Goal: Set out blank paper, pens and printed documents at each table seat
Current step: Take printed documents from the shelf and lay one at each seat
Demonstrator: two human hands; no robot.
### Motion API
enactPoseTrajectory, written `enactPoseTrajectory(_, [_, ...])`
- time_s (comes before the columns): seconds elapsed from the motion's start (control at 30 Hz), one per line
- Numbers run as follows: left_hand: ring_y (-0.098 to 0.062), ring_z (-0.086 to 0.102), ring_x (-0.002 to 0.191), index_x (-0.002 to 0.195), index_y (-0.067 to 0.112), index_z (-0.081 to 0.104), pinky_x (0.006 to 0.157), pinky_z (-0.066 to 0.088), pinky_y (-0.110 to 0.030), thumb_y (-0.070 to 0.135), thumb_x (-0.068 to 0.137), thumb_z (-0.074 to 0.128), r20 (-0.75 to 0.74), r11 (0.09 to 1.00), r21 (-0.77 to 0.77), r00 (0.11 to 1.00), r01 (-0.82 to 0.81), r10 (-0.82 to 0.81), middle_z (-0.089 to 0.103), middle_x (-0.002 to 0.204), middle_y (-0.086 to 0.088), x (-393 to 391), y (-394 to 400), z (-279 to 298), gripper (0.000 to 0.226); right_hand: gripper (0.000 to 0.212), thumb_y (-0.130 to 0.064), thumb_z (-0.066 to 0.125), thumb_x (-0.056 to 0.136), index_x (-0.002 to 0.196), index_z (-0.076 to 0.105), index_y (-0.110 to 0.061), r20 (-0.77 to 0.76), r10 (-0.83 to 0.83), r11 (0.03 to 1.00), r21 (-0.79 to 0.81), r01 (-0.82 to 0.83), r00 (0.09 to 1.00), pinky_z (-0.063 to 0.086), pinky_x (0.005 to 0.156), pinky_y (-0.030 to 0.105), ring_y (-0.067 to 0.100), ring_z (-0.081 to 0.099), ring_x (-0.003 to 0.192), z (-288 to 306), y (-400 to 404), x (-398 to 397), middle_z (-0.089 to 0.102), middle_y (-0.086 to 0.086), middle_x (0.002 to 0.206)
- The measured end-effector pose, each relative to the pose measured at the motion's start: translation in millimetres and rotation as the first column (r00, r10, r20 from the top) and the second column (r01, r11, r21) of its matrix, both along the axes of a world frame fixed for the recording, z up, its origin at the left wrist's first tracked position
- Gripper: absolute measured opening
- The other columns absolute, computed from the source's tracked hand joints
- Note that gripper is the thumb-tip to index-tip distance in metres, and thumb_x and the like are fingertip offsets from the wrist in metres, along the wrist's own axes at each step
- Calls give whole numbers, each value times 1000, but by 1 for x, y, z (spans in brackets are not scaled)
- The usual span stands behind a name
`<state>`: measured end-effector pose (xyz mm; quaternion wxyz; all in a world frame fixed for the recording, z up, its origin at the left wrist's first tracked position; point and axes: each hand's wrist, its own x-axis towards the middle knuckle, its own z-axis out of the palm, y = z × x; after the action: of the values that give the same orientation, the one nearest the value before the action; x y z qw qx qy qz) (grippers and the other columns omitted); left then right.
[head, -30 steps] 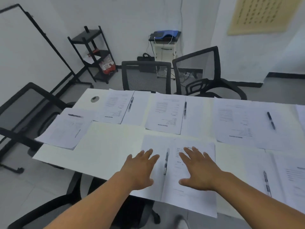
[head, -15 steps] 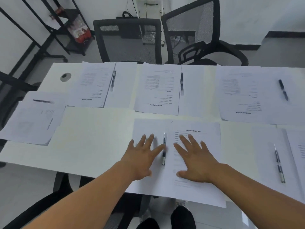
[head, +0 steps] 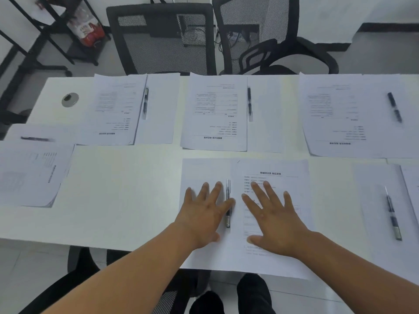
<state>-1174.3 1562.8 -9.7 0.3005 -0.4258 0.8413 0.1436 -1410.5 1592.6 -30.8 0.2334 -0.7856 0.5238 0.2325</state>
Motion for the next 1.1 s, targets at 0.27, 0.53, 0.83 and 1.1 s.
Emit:
enactPoseTrajectory(0.27, [-41,-6,167,170,32,-3,129,18,-69,57,97,72,-19,999,-38,1000,-19,18,-11,181,-5,14,2,-9,108,112,-80,50,94,169,-20,-34,17,-16,1000,-21,16,1000,-4,127,71,34,-36,159,-3,2,-1,-41,5,172])
enactPoseTrajectory(0.53, [-43,-4,167,170,29,-5,126,28,-62,55,96,75,-35,999,-30,999,-30,29,-13,181,-6,13,4,-12,112,111,-80,47,94,167,-23,-35,3,-24,1000,-11,25,1000,-5,128,70,34,-37,158,-1,4,-8,-42,4,171])
enactPoseTrajectory(0.83, [-40,-13,168,173,28,-4,134,24,-51,45,98,79,-128,997,51,990,-56,63,-18,181,-2,-4,5,-14,113,110,-78,48,96,167,-25,-35,1,-40,999,10,40,999,-6,129,69,32,-39,157,4,12,-29,-44,2,170])
enactPoseTrajectory(1.1, [-38,-13,168,173,29,0,132,27,-50,39,95,83,-182,995,69,980,-67,79,-16,182,0,-22,7,-18,115,110,-76,51,96,168,-22,-34,11,-58,998,17,58,998,-7,129,68,33,-38,158,6,18,-42,-43,3,170])
